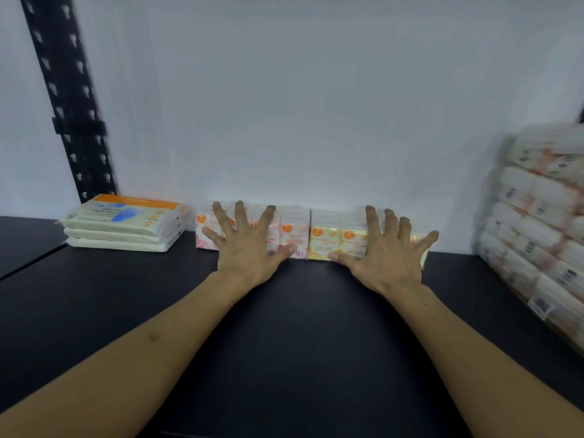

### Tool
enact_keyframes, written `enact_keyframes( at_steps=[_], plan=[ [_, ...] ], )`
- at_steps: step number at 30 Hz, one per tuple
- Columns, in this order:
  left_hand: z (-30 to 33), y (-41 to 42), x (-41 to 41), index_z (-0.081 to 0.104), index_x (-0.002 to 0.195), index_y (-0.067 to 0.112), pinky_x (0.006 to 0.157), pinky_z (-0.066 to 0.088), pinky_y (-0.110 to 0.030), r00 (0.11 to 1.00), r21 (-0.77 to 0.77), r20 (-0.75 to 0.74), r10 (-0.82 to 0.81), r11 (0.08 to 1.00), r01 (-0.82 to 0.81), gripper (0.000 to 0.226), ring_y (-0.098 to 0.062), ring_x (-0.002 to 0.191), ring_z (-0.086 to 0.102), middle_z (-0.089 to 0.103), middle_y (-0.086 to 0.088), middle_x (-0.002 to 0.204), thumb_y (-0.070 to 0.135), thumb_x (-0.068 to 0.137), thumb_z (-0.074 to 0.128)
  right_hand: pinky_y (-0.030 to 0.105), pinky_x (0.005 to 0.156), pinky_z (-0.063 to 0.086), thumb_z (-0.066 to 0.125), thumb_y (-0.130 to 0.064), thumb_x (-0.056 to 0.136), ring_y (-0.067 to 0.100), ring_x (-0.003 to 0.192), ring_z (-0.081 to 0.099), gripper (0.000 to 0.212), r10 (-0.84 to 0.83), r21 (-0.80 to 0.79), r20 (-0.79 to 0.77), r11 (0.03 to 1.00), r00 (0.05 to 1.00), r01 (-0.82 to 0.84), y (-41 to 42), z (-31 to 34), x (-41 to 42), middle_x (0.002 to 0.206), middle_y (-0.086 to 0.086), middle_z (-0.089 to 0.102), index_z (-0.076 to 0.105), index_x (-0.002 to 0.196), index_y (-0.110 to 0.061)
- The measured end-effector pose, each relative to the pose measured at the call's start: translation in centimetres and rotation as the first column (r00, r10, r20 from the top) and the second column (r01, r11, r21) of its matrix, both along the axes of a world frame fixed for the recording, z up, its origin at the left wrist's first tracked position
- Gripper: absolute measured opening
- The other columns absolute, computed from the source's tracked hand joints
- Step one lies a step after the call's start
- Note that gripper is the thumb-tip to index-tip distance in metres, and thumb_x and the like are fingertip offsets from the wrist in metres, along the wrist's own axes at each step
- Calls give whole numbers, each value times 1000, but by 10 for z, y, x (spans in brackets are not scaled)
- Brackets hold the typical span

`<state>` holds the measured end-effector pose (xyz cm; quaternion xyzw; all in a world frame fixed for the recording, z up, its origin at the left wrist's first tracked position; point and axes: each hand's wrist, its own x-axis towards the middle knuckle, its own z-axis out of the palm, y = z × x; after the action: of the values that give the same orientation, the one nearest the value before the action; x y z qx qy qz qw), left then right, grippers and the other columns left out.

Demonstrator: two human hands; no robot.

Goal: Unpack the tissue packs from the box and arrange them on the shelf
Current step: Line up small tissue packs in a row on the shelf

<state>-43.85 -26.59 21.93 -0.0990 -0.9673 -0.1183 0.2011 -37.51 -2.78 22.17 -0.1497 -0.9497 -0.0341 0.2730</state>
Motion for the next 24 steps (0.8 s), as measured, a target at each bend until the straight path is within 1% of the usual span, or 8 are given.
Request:
enact_keyframes(
  at_steps=[2, 7, 9, 13, 17, 19, 21, 24],
  plan=[
    [0, -1, 1, 8, 158, 43, 112, 3, -78, 1000, 12, -3, 0, 1000, 0, 93, -52, 145, -28, -6, -16, 167, 84, 83, 44, 80, 105, 11, 26, -99, 67, 37, 145, 23, 113, -22, 25, 0, 999, 1000, 22, -2, 0, 3, 157, 10, 28, 19, 153, -25],
    [4, -5, 10, 6, 157, 43, 113, 5, -76, 999, 126, -27, -41, 991, 45, 104, -46, 148, -27, -21, -6, 166, 82, 75, 56, 77, 108, 8, 27, -94, 74, 42, 152, 3, 108, -69, 64, 11, 996, 998, 68, -12, 1, 14, 160, 16, 22, 29, 150, -18],
    [4, -13, 17, 3, 158, 41, 115, 5, -73, 996, 138, -52, -74, 987, 81, 108, -44, 149, -27, -31, -3, 163, 80, 75, 61, 74, 112, 9, 29, -93, 75, 40, 152, 4, 106, -55, 28, -11, 998, 998, 55, -13, 2, 20, 161, 15, 23, 30, 150, -17],
    [3, -23, 43, -4, 159, 40, 119, -8, -61, 985, 137, -95, -147, 978, 160, 110, -35, 149, -31, -36, -2, 162, 71, 80, 66, 64, 119, 2, 34, -87, 80, 34, 154, 0, 101, -29, -128, -67, 992, 997, 21, -14, 4, 46, 163, 14, 20, 28, 152, -16],
    [3, -21, 85, -6, 159, 40, 127, 1, -50, 974, 227, -46, -222, 947, 226, 108, -28, 155, -14, -19, -4, 168, 59, 84, 70, 56, 122, 6, 45, -70, 88, 32, 152, 11, 83, -37, -227, -41, 973, 998, 27, -19, -1, 82, 157, 12, 32, 37, 148, -14],
    [2, -24, 109, -2, 160, 38, 126, 10, -45, 973, 261, -3, -233, 939, 225, 104, -28, 156, 1, -9, -4, 170, 56, 86, 69, 54, 121, 12, 48, -61, 89, 30, 145, 29, 67, -54, -255, 4, 965, 999, 53, -25, -2, 102, 144, 9, 49, 50, 137, -15],
    [4, -28, 134, 10, 160, 31, 123, 20, -44, 972, 212, 9, -233, 951, 226, 92, -29, 153, 16, 4, -7, 169, 49, 89, 67, 50, 115, 22, 49, -51, 91, 26, 123, 51, 46, -59, -294, 0, 954, 998, 56, -34, 0, 122, 115, 6, 65, 63, 115, -14],
    [5, -35, 168, 44, 149, 23, 117, 28, -39, 963, 89, 1, -271, 959, 270, 56, -25, 144, 32, 25, -7, 165, 36, 97, 59, 47, 103, 32, 47, -41, 95, 25, 97, 60, 29, -28, -303, 41, 952, 999, 39, -46, 1, 151, 89, 1, 66, 61, 95, -16]
  ],
)
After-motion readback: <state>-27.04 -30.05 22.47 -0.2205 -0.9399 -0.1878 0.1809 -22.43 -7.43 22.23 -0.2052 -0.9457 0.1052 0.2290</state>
